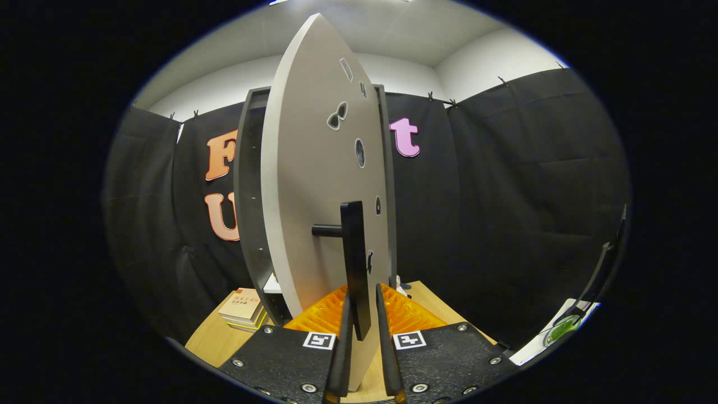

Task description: Open the shoe cabinet door, grab the shoes and put them into the shoe cabinet, then close the shoe cabinet door.

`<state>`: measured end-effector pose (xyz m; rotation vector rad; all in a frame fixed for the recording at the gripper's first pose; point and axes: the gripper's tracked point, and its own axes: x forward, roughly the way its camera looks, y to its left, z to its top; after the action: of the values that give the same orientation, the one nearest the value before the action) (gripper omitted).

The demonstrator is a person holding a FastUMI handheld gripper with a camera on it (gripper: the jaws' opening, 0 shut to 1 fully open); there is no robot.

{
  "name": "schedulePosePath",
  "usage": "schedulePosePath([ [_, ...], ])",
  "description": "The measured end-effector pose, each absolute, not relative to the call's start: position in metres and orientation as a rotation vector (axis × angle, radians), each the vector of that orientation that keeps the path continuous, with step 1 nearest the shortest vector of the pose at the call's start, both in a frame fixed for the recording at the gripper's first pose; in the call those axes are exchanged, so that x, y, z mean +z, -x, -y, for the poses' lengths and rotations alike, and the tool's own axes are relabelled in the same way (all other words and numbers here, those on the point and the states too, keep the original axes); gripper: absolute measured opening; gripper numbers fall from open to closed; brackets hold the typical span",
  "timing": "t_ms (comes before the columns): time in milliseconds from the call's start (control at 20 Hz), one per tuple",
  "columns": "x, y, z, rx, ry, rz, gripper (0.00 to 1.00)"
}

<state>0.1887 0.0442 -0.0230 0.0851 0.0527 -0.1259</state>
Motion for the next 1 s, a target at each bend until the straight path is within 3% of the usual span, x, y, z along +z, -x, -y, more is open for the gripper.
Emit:
schedulePosePath([
  [1000,-0.023,-0.179,0.002,-0.352,-0.062,-0.036,0.13],
])
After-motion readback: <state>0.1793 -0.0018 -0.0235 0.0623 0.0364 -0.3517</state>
